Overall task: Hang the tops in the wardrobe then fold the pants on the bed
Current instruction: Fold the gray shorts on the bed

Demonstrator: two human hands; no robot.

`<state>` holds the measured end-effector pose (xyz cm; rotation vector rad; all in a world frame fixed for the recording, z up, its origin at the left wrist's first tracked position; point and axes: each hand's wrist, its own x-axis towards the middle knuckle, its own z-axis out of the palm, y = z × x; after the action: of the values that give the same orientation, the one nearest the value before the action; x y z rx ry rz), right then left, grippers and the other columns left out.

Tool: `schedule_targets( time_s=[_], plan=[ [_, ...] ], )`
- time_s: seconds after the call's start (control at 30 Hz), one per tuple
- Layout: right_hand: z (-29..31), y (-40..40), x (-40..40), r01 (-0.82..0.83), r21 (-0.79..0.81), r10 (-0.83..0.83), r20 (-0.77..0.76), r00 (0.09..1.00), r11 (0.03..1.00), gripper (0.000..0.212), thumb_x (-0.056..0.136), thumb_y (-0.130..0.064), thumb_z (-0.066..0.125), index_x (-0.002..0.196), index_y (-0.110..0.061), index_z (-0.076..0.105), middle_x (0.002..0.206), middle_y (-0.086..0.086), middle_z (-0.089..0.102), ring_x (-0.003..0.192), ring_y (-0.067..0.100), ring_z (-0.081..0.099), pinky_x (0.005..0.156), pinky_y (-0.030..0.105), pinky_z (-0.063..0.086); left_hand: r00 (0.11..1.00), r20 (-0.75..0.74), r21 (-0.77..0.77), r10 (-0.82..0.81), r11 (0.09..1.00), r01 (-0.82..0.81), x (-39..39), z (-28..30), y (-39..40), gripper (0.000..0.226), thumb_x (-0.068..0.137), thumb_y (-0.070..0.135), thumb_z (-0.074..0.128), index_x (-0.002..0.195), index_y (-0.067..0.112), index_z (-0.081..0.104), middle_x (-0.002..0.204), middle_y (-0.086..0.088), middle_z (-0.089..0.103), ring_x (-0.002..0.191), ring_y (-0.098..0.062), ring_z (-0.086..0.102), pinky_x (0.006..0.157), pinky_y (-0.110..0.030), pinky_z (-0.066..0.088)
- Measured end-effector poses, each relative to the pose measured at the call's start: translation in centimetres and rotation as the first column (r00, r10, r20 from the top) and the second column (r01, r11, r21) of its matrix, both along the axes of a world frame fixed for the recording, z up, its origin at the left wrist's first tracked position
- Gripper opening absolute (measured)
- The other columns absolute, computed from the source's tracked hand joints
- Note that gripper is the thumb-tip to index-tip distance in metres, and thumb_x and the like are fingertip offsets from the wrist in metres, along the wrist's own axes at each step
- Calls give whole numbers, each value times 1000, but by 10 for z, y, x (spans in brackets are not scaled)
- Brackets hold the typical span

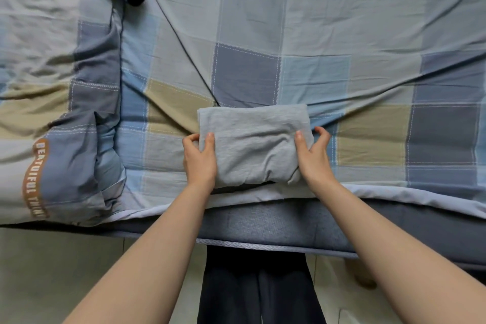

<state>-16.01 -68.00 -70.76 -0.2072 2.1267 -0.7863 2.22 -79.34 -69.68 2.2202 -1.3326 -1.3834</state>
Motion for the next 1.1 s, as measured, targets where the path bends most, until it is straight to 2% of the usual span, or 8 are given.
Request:
schedule_targets(
  time_s=[0.1,0.23,0.4,0.57,0.67,0.77,0.83,1.1],
  plan=[
    [21,9,-1,-100,-95,89,-115,989,990,64,92,-34,60,143,-23,23,138,6,43,120,22,47,96,25,32,998,15,-166,64,984,-61,1,22,10,15,96,28,57,104,17,51,88,6,57,89,-18,54,67,-13,35],
    [78,26,-11,-265,-158,207,-310,928,951,63,91,-23,62,141,-46,33,116,4,39,96,4,41,92,9,27,995,1,-303,98,948,-93,0,75,29,5,94,16,60,96,19,57,96,4,61,92,-12,52,70,0,31],
    [190,50,-23,-344,-157,261,-392,882,926,42,94,-10,56,133,-25,55,132,16,45,123,20,45,101,10,23,996,-83,-358,31,932,-59,-12,173,39,10,95,17,60,102,17,67,104,4,67,99,-8,58,76,3,34],
    [292,67,-29,-194,-240,94,-376,922,951,31,96,-7,53,125,-14,64,132,7,58,126,13,48,106,20,34,971,-224,-316,-80,949,6,-23,264,37,26,95,23,61,119,17,67,120,6,66,112,-4,59,90,-8,44],
    [350,83,-24,-94,-275,-28,-410,912,957,30,97,-6,51,125,-10,62,128,4,60,123,16,52,106,26,39,938,-243,-262,-248,948,183,-28,320,41,42,88,30,70,129,23,63,125,15,61,115,-3,57,100,-19,41],
    [394,99,-14,-41,-293,-105,-464,880,955,31,98,-6,50,126,-9,60,127,3,60,119,12,53,101,14,36,871,-252,-328,-422,884,333,-29,360,46,42,89,24,70,130,21,62,125,15,63,115,4,56,98,-8,40],
    [416,111,-1,-31,-288,-126,-509,852,957,32,97,-7,50,128,-10,60,128,2,59,119,10,52,100,7,34,829,-255,-380,-498,840,388,-26,381,48,36,93,21,64,129,21,63,124,12,65,113,3,58,100,-14,43],
    [473,176,108,320,-363,-482,-598,640,875,32,95,-5,52,126,-10,61,126,3,60,118,11,55,102,15,38,606,-205,-515,-769,611,602,-14,448,71,28,95,21,61,122,17,67,117,9,68,105,1,60,91,-11,41]
  ],
)
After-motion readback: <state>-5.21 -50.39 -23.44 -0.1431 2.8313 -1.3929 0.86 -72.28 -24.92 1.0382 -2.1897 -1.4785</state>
